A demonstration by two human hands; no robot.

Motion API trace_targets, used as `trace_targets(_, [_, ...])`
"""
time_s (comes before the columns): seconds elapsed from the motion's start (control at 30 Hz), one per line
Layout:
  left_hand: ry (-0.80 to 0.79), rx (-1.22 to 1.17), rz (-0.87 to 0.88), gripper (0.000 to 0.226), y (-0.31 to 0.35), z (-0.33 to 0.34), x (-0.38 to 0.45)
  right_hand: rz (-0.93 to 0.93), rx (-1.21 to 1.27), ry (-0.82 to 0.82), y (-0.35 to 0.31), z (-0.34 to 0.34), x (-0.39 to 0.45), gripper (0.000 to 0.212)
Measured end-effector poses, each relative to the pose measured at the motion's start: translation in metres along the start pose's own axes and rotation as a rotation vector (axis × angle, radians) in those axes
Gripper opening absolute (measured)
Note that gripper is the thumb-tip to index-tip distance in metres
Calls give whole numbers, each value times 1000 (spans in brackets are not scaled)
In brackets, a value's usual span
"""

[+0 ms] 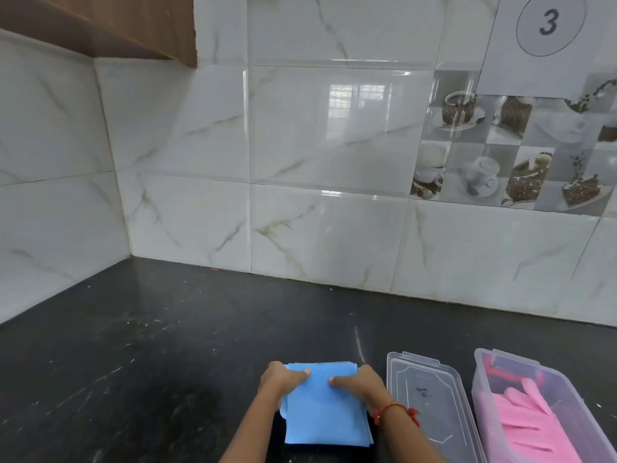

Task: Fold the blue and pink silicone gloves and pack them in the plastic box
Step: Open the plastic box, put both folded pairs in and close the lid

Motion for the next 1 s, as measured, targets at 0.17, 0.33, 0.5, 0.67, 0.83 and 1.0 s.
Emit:
trace_targets(0.17, [-141,-111,-55,70,-3,-2,-7,41,248,6,8,-2,4,82])
trace_targets(0.33, [-216,-201,-87,46,-7,-5,-15,85,379,-48,5,-4,-6,66])
trace_targets(0.5, [-231,-305,-66,62,-7,-4,-22,97,437,-87,4,-5,-13,49])
trace_targets(0.67, [-253,-410,-46,66,0,-6,-23,87,513,-125,-2,-8,-14,31])
trace_targets(0.83, [-290,-356,-57,47,6,-10,-28,64,543,-117,1,-10,-14,53])
trace_targets(1.0, [-329,-278,-89,40,-3,-9,-25,55,543,-108,5,-7,-18,36])
Point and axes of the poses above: each hand's wrist, its own x-axis towards the middle knuckle, its own z-axis out of the palm, y = z × x, the point moved 2 cm from there along x, towards the middle knuckle, and after that the axes turned 13 degrees about -z, right-handed, at the moved point
